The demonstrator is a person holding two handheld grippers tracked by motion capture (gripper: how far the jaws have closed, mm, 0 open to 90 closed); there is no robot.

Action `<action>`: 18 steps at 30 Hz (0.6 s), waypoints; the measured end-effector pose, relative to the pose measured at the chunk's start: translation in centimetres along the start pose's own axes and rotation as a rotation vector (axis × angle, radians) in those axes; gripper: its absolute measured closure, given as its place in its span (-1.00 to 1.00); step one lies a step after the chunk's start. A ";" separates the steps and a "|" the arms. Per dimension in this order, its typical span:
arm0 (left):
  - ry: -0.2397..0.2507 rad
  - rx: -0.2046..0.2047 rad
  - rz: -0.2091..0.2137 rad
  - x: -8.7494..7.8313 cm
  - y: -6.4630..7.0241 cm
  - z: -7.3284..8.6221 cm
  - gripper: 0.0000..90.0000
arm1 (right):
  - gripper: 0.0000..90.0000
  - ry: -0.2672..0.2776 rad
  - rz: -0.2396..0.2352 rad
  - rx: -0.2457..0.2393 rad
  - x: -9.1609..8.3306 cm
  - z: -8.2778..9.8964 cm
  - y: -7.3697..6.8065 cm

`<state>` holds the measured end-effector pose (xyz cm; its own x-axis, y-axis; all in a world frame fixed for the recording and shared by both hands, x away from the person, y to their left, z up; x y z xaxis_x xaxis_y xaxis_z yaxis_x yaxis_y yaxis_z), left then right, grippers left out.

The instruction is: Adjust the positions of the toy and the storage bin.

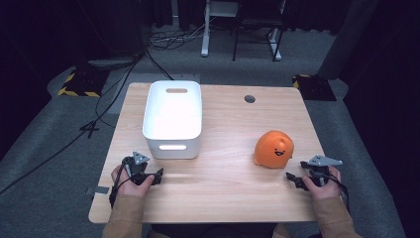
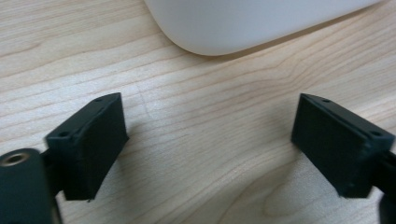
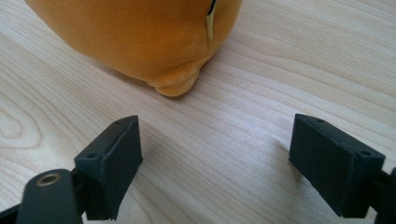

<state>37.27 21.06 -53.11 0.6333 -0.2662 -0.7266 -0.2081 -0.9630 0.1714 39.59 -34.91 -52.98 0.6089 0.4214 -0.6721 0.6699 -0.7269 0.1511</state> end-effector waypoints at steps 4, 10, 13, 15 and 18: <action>-0.004 -0.027 0.032 -0.3 0.1 -0.1 -0.62 | -0.61 0.000 0.000 0.000 0.0 0.0 0.0; 0.009 -0.019 0.047 -1.6 0.4 -0.9 -0.60 | -0.61 0.000 0.000 0.000 0.0 0.0 0.0; 0.032 -0.014 0.061 -3.0 0.7 -1.8 -0.58 | -0.61 0.000 0.000 0.000 0.0 0.0 0.0; 0.034 -0.012 0.067 -3.3 0.7 -2.0 -0.57 | -0.61 0.000 0.000 0.000 0.0 0.0 0.0; 0.063 -0.005 0.069 -4.1 0.8 -2.7 -0.58 | -0.61 0.001 0.000 0.000 0.0 0.0 0.0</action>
<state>36.50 21.25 -48.21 0.6634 -0.3343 -0.6695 -0.2494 -0.9423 0.2234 39.58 -34.90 -52.99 0.6090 0.4219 -0.6717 0.6700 -0.7269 0.1508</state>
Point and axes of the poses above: each handheld gripper's, and its own axes: x roughly forward along the jaws, z roughly out of its underside, y roughly to its right, the point moved 4 cm from there along x, roughly forward along the jaws, and after that the axes turned 11 degrees about -x, right-handed, at the moved point
